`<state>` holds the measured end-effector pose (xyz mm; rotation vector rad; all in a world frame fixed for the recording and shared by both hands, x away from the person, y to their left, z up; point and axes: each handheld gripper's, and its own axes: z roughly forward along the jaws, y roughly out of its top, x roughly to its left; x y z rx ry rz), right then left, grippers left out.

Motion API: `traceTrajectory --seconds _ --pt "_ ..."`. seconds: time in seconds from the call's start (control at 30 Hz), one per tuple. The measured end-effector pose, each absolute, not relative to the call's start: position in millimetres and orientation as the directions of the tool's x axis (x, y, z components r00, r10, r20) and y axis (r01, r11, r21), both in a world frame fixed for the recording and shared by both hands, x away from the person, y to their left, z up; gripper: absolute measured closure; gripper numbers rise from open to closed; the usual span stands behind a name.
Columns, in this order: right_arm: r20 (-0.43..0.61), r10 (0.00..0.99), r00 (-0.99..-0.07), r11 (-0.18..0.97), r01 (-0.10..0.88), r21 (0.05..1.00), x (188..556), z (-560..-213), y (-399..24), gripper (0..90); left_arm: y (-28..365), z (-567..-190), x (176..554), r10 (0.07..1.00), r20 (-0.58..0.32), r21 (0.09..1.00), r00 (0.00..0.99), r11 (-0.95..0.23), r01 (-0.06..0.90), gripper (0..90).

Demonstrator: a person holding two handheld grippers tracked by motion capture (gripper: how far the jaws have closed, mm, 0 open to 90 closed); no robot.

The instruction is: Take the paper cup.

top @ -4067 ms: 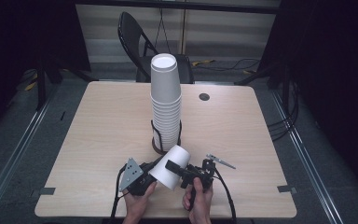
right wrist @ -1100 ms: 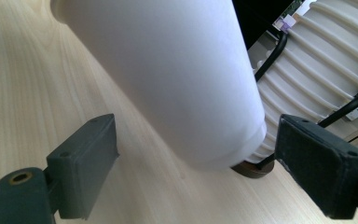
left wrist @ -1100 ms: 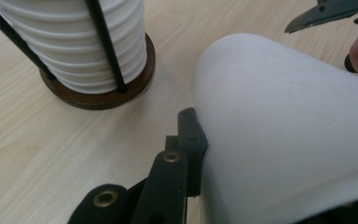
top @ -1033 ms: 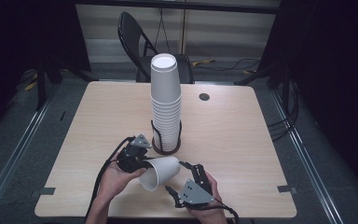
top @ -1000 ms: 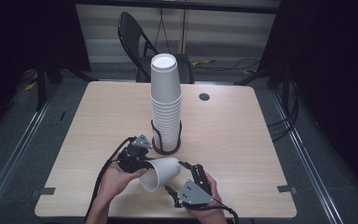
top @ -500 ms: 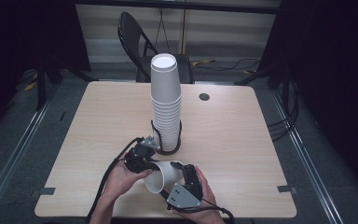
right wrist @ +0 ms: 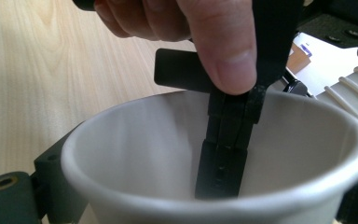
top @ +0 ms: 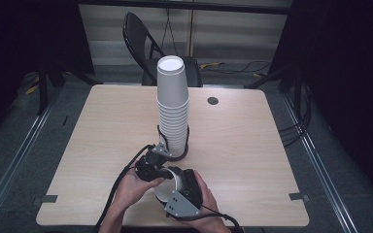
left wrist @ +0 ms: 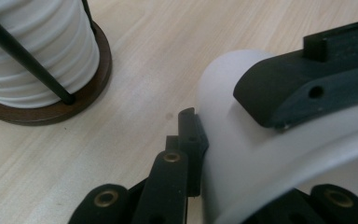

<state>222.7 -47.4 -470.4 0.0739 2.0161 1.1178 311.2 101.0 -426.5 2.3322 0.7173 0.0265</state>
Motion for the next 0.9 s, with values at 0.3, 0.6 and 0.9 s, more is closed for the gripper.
traceTrajectory --seconds 0.3,0.6,0.9 --pt "-0.603 0.411 -0.684 0.598 -0.298 0.744 223.1 -470.2 -49.5 11.2 102.7 -429.0 310.7 0.504 -0.173 0.628 0.846 -0.605 0.489 87.1" --pt "-0.564 0.445 -0.695 0.571 -0.265 0.777 225.4 -468.4 -52.3 12.0 108.1 -432.8 308.7 0.515 -0.186 0.679 0.837 -0.549 0.488 85.4" --pt "-0.505 0.486 -0.713 0.537 -0.212 0.816 231.4 -467.0 -57.1 12.3 118.4 -436.4 302.5 0.57 -0.161 0.767 0.806 -0.442 0.466 62.5"
